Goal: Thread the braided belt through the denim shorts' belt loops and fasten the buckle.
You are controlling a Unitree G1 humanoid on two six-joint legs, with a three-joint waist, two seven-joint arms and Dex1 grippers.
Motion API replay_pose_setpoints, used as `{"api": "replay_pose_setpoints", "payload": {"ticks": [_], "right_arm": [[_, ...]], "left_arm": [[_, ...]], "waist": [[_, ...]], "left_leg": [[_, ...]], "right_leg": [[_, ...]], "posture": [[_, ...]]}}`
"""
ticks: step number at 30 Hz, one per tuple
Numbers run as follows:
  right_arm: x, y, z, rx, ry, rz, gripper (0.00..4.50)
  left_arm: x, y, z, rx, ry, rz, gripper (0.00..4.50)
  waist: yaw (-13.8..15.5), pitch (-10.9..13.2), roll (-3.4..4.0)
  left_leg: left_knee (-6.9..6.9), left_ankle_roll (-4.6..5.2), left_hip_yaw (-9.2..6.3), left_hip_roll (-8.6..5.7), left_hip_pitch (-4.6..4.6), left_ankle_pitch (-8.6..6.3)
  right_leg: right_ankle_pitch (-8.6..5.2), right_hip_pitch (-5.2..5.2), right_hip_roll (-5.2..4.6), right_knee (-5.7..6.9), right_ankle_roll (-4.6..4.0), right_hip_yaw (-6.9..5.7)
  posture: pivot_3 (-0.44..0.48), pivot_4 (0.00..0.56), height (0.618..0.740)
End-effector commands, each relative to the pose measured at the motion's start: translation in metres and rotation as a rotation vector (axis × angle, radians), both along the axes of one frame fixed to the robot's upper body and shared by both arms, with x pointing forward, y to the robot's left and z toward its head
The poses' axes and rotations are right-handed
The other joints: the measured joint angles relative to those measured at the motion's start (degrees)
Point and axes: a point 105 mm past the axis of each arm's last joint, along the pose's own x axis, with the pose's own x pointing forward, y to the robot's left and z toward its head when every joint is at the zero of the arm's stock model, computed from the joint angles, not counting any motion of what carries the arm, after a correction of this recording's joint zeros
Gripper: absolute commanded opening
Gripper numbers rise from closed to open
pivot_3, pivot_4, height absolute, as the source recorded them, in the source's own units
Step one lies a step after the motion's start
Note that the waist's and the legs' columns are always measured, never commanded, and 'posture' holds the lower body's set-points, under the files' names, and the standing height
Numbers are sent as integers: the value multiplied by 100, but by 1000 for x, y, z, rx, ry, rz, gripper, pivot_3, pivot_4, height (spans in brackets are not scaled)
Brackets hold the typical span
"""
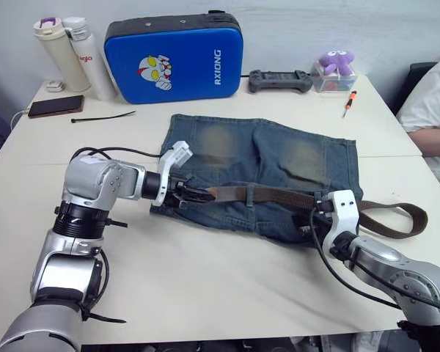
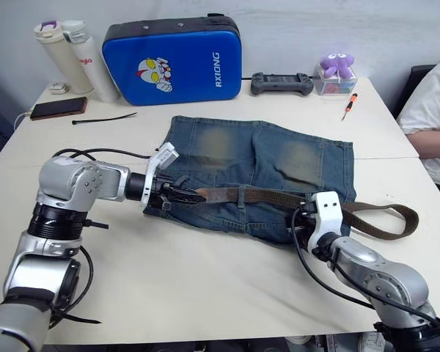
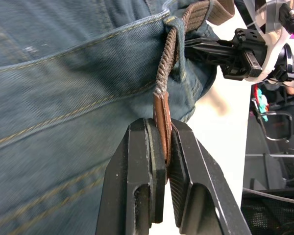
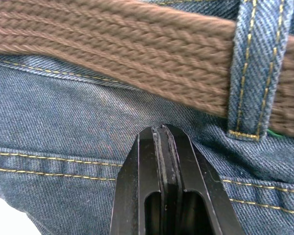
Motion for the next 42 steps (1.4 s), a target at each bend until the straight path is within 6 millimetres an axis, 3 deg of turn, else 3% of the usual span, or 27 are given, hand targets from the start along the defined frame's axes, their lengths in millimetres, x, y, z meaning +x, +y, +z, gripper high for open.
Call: {"api": "replay_pose_setpoints", "payload": {"ticks": [1, 9, 16, 21, 27, 31, 35, 38, 42], "right_arm": [[-2, -25, -34, -58, 120, -97, 82], [-2, -17, -36, -40, 123, -49, 82], [-3, -13, -32, -21, 114, -36, 82], [-8, -8, -21, -22, 92, 5, 0], [-19, 2, 9, -24, 40, 157, 0], [-29, 3, 41, -91, -29, 297, 0], [-41, 22, 68, -153, -105, 510, 0], [-47, 35, 71, -282, -126, 664, 965], [-53, 72, 61, -387, -193, 890, 2874]], "left_arm": [[8, 28, 23, 21, -76, 47, 0], [17, 63, 19, 79, -78, 106, 0], [31, 59, 14, 93, -135, 117, 0], [42, 61, 18, 85, -186, 155, 2097], [56, 100, 34, 163, -269, 261, 4413], [59, 115, 43, 175, -322, 278, 4413], [50, 100, 48, 121, -337, 185, 4413], [41, 94, 43, 122, -278, 145, 4500], [31, 96, 35, 197, -321, 62, 4500]], "waist": [[0, -22, -36], [-6, -36, -56], [1, -39, -62], [5, -40, -64], [6, -36, -58], [6, -31, -49], [5, -22, -36], [1, -22, -36], [-41, -22, -36]], "left_leg": [[0, 0, -1, 0, 2, 0], [-24, 37, -5, 0, 69, -28], [-48, 37, -4, 0, 80, -31], [-50, 38, -4, 0, 75, -31], [-90, 26, -4, 0, 69, -24], [-99, 8, -4, 0, 59, -14], [-93, 11, -4, 0, 44, -15], [-95, 11, -6, 0, 37, -15], [-97, 10, -7, 0, 33, -15]], "right_leg": [[1, 2, 0, 0, -1, 0], [0, 73, -1, -33, -4, -3], [0, 80, -4, -44, -6, -2], [0, 73, -4, -43, -5, -3], [0, 55, -3, -46, -6, -3], [0, 51, -3, -63, -6, -3], [0, 47, -4, -77, -5, -5], [0, 40, -4, -92, -5, -7], [0, 35, -3, -98, -5, -8]], "posture": [[0, 150, 740], [0, 150, 740], [0, 150, 740], [0, 150, 740], [0, 150, 740], [0, 150, 740], [0, 150, 740], [0, 150, 740], [0, 150, 740]]}}
